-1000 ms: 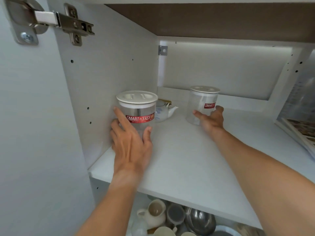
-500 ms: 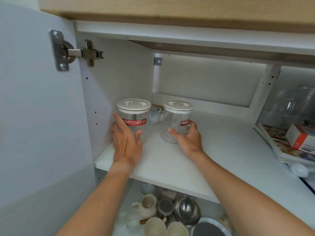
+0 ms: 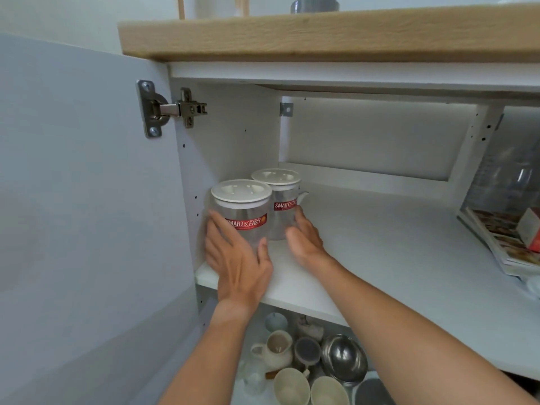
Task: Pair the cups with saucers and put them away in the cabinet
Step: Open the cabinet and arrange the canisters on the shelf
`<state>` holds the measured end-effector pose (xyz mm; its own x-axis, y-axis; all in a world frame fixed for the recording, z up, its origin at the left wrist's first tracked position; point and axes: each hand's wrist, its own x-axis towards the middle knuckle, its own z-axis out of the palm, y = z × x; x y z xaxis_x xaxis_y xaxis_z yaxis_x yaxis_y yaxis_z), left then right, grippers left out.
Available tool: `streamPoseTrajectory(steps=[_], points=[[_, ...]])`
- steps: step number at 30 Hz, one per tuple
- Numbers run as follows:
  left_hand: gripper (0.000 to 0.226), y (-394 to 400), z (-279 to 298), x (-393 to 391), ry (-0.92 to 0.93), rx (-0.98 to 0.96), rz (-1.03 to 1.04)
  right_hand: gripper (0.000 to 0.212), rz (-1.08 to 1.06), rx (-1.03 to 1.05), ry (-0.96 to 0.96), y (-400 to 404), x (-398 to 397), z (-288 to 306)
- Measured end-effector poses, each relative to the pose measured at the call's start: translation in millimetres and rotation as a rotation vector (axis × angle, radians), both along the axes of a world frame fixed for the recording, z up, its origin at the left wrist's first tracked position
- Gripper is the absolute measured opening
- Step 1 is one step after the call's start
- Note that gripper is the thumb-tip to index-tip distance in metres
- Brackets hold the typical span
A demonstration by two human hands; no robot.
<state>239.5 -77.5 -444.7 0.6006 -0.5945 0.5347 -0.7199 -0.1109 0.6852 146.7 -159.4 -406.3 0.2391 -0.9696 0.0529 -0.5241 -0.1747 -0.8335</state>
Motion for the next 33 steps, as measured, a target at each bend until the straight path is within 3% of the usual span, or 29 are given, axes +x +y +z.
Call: streamPoseTrajectory(steps=[5,10,15,20,22,26,33], points=[[0.100,-1.5,-6.4,-0.1,-0.095,-0.098,0.037,0.055,0.049,-0.108,0.127,1.2,6.6,-5.7],[0.100,-3.4,-8.7,3.0,-0.129,-0.122,0.033,0.061,0.123,-0.159,0.191,3.6,7.2,-8.3],[0.098,-4.2,-8.4,3.5,-0.136,-0.090,0.037,0.052,0.105,-0.165,0.259,10.7,-2.4,-3.6],[0.098,12.2,-5.0,-12.6,-0.075,-0.042,0.041,0.060,0.059,-0.265,0.627,9.3,-29.0,-3.0],[0.085,29.8,-18.5,-33.5,-0.102,-0.059,-0.021,0.064,-0.005,-0.301,0.768,7.7,-44.4,-7.1],[0.039,39.9,-33.1,-57.1,-0.284,-0.118,-0.349,0.070,-0.120,-0.251,0.826,3.6,-86.0,-16.1],[0.065,-15.3,6.5,-91.3,-0.399,0.389,-0.487,0.064,-0.308,-0.163,0.693,-12.5,-143.5,-24.1]])
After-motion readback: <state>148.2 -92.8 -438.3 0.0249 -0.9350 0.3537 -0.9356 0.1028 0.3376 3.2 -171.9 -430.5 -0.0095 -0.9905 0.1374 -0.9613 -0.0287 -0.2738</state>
